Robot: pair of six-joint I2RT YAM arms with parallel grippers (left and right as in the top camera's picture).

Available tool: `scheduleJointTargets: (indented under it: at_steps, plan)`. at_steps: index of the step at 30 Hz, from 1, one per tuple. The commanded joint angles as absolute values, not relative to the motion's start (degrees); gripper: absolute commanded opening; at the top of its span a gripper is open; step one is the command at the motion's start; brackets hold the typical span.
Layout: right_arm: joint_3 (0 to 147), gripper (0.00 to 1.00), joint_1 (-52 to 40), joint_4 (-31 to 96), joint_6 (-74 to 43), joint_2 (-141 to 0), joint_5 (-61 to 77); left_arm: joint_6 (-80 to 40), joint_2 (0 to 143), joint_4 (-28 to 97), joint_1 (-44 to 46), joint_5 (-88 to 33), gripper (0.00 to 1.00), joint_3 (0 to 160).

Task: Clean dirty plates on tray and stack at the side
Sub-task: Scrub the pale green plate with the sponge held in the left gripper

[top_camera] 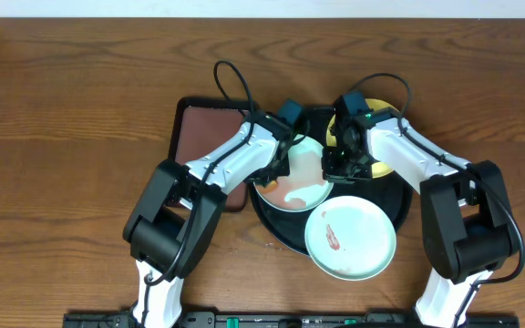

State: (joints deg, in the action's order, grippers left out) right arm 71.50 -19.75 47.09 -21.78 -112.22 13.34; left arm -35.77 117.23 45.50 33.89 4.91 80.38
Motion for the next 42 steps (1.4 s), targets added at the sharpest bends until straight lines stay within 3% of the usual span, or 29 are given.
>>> scheduleJointTargets:
  at_steps: [1, 5, 9, 19, 23, 28, 42]
  plan:
    - [70.81, 0.01, -20.45, 47.59, -21.82, -113.60, 8.97, -35.20, 119.79, 43.31, 32.16, 2.61, 0.08, 78.74]
    - [70.81, 0.01, -20.45, 47.55, -21.89, -113.60, 9.02, -39.11, 119.81, 40.10, 32.80, -14.92, 0.07, 78.59]
    - [70.81, 0.01, -20.45, 47.55, -21.89, -113.60, 9.02, -43.70, 119.81, 38.00, 34.04, -24.45, 0.07, 78.59]
    - [70.81, 0.01, -20.45, 47.57, -21.87, -113.60, 9.02, -46.15, 119.81, 39.09, 39.09, -28.27, 0.08, 78.52]
    - [70.81, 0.01, -20.45, 47.57, -22.28, -113.60, 9.02, -44.14, 119.81, 41.71, 38.83, -23.51, 0.08, 78.19]
    - [70.81, 0.01, -20.45, 47.59, -22.26, -113.60, 9.04, -40.91, 119.79, 46.24, 35.90, -9.19, 0.08, 78.19]
    - [70.81, 0.01, -20.45, 47.64, -22.22, -113.60, 8.93, -34.33, 119.79, 45.58, 30.57, 20.73, 0.07, 78.28]
